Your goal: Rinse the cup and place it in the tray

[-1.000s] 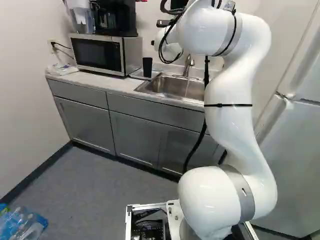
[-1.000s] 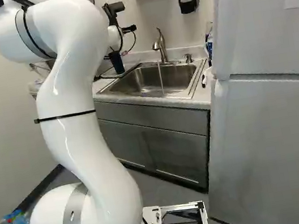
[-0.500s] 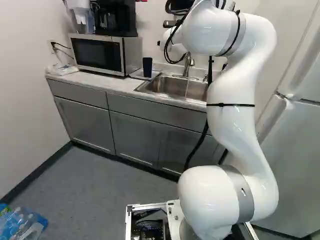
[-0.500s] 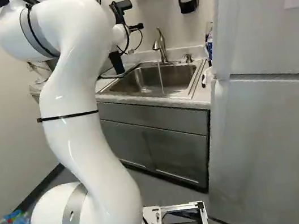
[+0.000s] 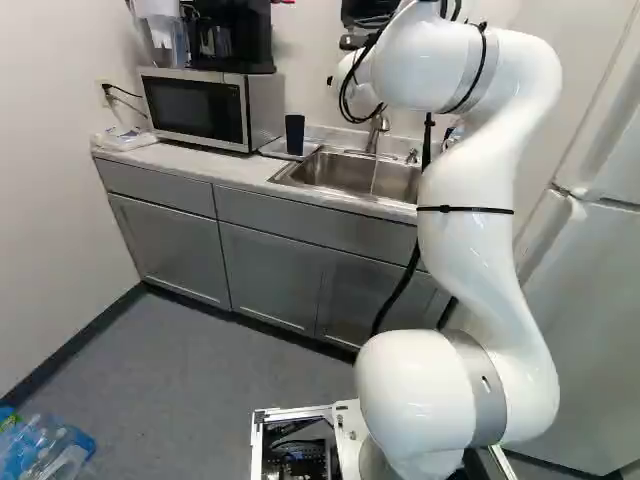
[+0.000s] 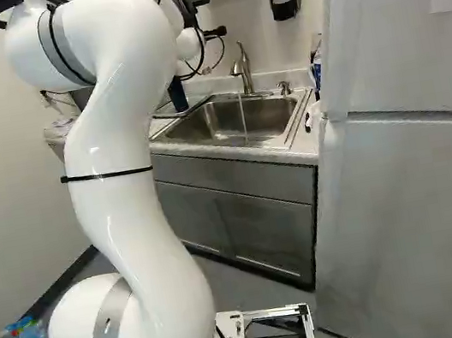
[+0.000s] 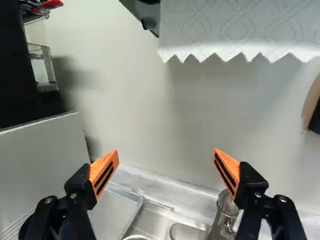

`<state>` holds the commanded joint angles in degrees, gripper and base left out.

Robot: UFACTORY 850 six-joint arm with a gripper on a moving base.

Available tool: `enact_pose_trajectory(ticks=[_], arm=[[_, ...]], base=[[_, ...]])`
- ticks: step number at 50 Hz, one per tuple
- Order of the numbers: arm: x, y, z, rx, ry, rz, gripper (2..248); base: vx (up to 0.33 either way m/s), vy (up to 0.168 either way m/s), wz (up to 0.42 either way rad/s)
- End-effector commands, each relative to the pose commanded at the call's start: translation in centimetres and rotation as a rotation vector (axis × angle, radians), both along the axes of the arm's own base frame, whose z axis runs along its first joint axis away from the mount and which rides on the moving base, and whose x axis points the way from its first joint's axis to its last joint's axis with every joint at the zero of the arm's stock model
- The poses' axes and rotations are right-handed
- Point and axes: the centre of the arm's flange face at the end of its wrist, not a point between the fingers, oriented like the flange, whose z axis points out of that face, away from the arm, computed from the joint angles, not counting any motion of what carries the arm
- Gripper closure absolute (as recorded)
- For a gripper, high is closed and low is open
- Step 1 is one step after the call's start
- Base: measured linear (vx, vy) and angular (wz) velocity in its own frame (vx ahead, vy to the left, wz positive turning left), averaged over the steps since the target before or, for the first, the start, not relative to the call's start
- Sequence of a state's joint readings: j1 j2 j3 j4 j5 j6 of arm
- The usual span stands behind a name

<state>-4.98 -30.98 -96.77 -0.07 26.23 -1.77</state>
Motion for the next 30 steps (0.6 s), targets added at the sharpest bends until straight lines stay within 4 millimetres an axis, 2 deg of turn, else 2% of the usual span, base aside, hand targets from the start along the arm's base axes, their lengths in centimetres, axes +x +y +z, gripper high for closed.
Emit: enact_pose_trajectory(ticks=[6,30], arm=[[0.1,-0.9,0.6,-0.001,-0.009,-0.012,3],[1.1,-3.3,0.3,-0.001,-0.011,-0.042,3]], base=[[0.000,0.000,0.000],[0.000,0.000,0.000]])
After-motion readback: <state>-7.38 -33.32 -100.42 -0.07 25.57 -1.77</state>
